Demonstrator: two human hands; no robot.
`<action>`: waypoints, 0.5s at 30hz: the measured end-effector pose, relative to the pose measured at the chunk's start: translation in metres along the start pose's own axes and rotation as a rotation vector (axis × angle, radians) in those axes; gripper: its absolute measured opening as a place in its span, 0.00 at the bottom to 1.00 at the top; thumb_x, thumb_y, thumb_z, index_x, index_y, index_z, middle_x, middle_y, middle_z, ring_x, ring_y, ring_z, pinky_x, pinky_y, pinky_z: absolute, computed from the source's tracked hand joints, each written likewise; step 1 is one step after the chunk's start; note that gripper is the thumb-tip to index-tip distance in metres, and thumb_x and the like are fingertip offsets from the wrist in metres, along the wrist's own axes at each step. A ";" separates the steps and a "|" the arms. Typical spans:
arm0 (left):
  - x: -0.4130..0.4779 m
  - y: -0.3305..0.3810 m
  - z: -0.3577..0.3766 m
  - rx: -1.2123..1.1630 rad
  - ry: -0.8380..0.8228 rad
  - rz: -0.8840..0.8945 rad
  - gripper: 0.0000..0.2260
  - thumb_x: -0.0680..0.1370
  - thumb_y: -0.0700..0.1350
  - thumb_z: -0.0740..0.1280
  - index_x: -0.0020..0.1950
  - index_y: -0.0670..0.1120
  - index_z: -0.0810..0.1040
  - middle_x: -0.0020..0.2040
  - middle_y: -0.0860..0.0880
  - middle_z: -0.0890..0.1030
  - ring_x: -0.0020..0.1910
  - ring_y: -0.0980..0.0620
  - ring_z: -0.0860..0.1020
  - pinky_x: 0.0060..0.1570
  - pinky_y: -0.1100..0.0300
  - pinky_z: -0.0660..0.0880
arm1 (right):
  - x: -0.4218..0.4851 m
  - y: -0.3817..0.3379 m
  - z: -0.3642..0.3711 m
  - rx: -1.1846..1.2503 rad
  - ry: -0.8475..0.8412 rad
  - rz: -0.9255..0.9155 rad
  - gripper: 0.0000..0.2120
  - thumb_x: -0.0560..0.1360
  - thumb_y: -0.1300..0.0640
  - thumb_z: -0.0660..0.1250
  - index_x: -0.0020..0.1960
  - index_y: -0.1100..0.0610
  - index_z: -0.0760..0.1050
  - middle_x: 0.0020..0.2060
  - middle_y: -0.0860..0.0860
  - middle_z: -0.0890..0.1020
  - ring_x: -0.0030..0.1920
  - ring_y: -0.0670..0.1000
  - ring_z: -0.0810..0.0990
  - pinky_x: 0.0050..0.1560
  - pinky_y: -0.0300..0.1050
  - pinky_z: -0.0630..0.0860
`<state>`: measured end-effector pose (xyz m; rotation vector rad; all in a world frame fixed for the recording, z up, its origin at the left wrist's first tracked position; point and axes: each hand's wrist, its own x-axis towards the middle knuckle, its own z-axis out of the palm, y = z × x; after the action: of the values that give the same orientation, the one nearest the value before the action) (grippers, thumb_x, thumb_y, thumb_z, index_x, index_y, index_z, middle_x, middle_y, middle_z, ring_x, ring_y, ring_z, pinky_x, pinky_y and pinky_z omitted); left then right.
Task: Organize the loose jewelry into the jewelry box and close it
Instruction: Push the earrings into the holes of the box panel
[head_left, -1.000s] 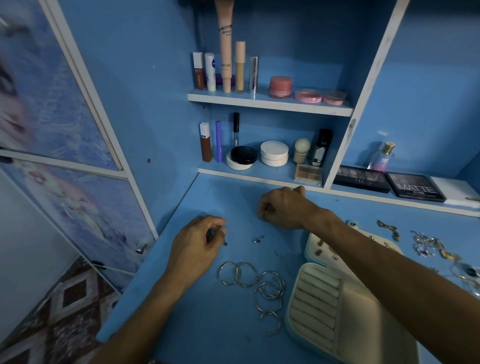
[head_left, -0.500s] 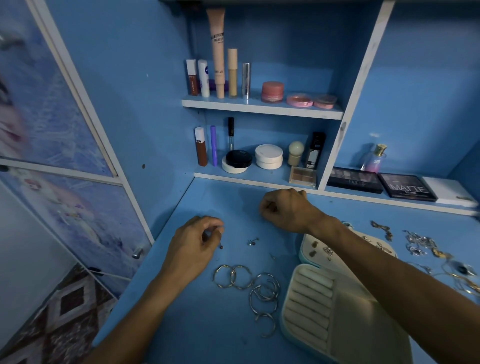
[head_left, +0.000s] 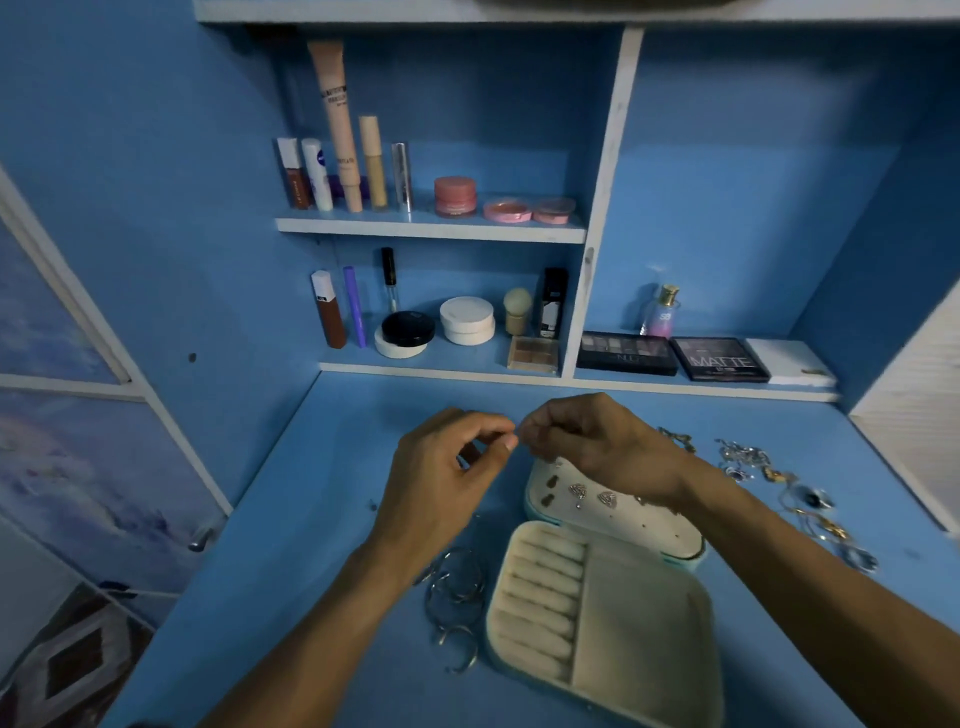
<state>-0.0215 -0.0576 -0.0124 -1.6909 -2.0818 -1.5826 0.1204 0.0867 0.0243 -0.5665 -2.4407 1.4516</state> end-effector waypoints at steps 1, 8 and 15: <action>0.002 0.004 0.005 -0.011 0.004 0.030 0.04 0.77 0.42 0.74 0.50 0.48 0.86 0.44 0.58 0.82 0.40 0.57 0.80 0.39 0.66 0.75 | -0.006 0.001 -0.002 0.025 0.003 0.012 0.08 0.82 0.61 0.64 0.50 0.56 0.82 0.37 0.46 0.82 0.38 0.42 0.77 0.41 0.40 0.73; 0.006 0.019 0.029 -0.068 -0.051 0.075 0.05 0.75 0.42 0.76 0.50 0.48 0.86 0.44 0.57 0.82 0.43 0.57 0.81 0.42 0.60 0.78 | -0.038 0.007 -0.013 0.256 0.093 0.081 0.09 0.81 0.63 0.64 0.48 0.60 0.82 0.35 0.48 0.81 0.36 0.41 0.77 0.35 0.29 0.70; 0.008 0.024 0.038 -0.080 -0.101 0.024 0.10 0.72 0.45 0.79 0.52 0.52 0.84 0.45 0.57 0.82 0.42 0.54 0.80 0.41 0.66 0.76 | -0.047 0.014 -0.032 0.283 0.056 0.187 0.07 0.77 0.65 0.69 0.54 0.66 0.82 0.35 0.50 0.82 0.34 0.42 0.78 0.33 0.31 0.69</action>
<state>0.0135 -0.0284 -0.0101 -1.8524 -2.0600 -1.6272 0.1775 0.0968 0.0265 -0.7744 -2.1348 1.7887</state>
